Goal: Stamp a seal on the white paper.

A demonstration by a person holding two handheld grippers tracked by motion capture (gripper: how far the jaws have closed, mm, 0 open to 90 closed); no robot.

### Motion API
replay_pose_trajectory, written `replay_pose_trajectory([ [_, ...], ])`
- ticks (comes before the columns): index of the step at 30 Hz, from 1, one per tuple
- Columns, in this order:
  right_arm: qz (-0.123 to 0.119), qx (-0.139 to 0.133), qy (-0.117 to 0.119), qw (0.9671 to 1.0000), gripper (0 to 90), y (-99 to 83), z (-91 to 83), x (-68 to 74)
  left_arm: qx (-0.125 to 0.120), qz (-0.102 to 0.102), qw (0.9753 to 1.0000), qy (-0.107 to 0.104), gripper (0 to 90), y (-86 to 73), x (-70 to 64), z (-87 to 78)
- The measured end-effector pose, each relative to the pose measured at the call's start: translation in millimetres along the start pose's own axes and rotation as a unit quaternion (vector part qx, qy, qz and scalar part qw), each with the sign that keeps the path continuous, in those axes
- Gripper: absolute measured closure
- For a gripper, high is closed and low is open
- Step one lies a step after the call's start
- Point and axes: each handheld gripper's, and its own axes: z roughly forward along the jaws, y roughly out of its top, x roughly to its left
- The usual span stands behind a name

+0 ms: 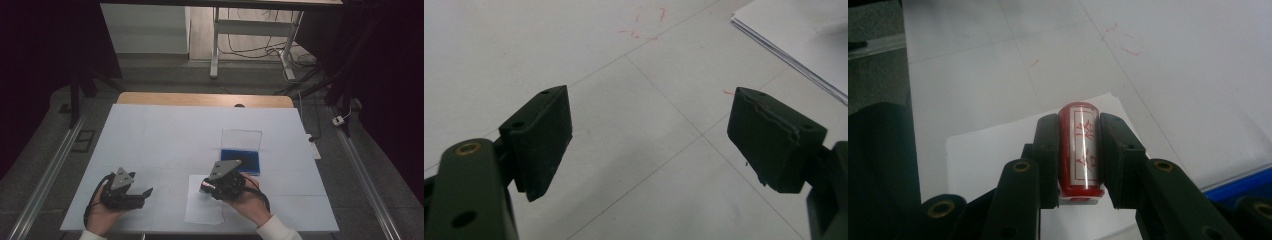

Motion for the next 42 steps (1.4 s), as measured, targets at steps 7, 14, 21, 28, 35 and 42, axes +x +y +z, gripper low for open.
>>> replay_pose_trajectory([
  [7, -0.005, 0.012, -0.001, 0.9999, 69.7, -1.0, 7.6, 2.2, 0.001, 0.001, 1.0000, 0.000, 18.6, -0.3, 0.3, 0.0],
  [14, -0.004, 0.020, -0.005, 0.9998, 69.7, -4.2, 14.1, 1.4, 0.001, 0.000, 1.0000, -0.001, 18.6, -0.2, 1.0, -0.4],
  [21, -0.006, 0.023, -0.003, 0.9997, 69.7, -4.1, 17.6, 2.8, 0.003, 0.002, 1.0000, -0.001, 18.6, -0.6, 1.4, 0.0],
  [28, -0.007, 0.030, -0.004, 0.9995, 69.7, -5.2, 21.1, 3.9, 0.003, 0.000, 1.0000, -0.001, 18.6, -1.0, 2.2, -0.3],
  [35, -0.008, 0.033, -0.004, 0.9994, 69.7, -7.1, 23.7, 2.8, 0.003, 0.000, 1.0000, -0.001, 18.6, -1.0, 2.3, -0.4],
  [42, -0.006, 0.037, -0.004, 0.9993, 69.7, -8.3, 25.5, 2.6, 0.005, 0.001, 1.0000, -0.001, 18.6, -1.0, 2.3, -0.1],
])
